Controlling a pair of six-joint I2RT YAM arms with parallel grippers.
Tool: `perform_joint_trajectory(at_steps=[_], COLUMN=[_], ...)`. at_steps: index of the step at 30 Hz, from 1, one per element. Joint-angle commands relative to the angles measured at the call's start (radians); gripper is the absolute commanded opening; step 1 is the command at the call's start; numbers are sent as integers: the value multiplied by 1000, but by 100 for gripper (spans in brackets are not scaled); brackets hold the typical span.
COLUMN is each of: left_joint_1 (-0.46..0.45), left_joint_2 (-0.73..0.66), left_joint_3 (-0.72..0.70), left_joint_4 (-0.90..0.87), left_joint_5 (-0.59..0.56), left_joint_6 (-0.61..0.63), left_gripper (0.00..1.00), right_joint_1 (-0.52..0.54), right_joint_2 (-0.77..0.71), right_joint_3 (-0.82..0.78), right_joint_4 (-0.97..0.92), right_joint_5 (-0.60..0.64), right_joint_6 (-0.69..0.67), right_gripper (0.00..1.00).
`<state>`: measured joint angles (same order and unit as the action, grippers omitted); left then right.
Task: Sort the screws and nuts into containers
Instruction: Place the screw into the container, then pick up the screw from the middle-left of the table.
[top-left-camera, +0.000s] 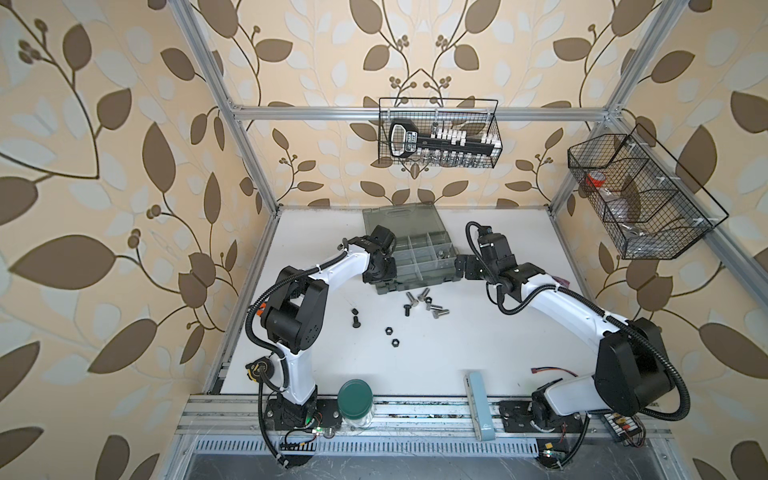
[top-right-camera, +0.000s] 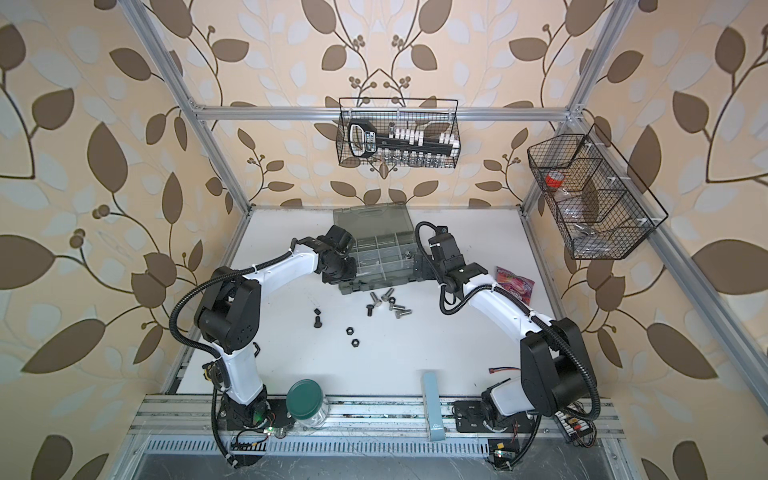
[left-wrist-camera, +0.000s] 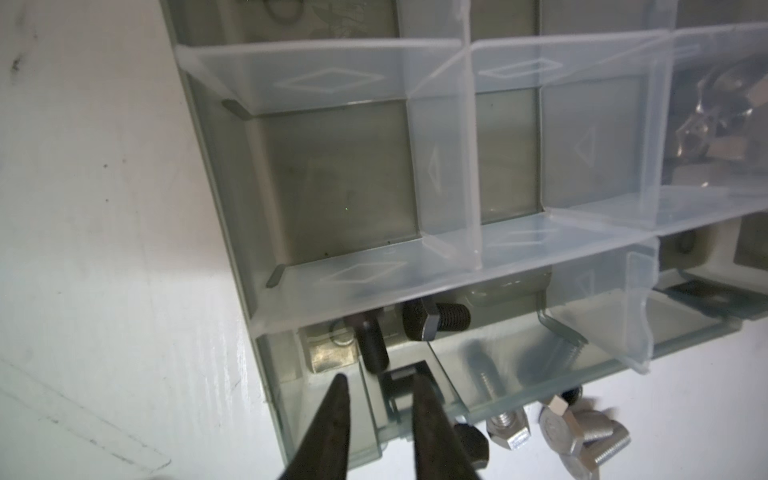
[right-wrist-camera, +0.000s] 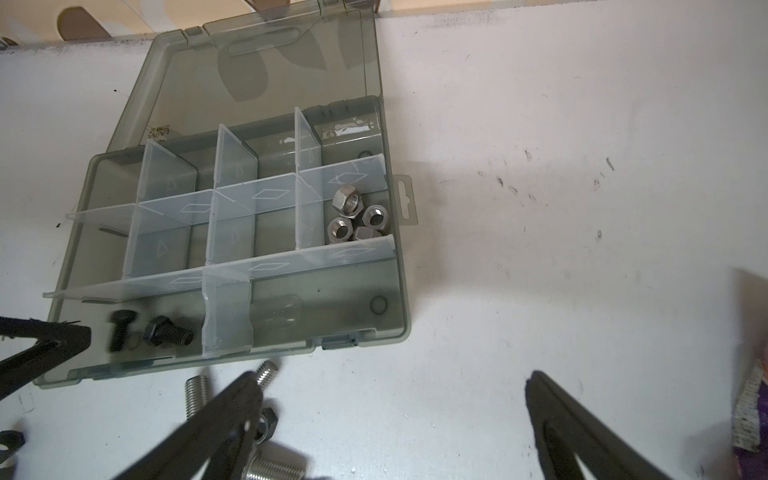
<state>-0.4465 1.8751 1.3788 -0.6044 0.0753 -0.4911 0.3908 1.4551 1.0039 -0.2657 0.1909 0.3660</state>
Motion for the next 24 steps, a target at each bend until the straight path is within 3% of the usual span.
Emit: perform_joint_trajectory(at_steps=[1,14,24], left_joint_1=[-9,-9,-9], left_joint_2=[-8,-153,-386], left_joint_3=[10,-86,-248], left_joint_4=[-6,-9,-77], left_joint_5=[9,-25,-155], left_joint_6=[7,3,-49], left_gripper=[36,31,51], right_joint_1=[3,3,3], right_joint_2=[3,0,-9], right_joint_3=[2,1,-5], right_joint_4=[-4,-6,-5], right_joint_5=[4,7,10], right_joint_6=[-7,-9,-7], right_gripper=[100,99,100])
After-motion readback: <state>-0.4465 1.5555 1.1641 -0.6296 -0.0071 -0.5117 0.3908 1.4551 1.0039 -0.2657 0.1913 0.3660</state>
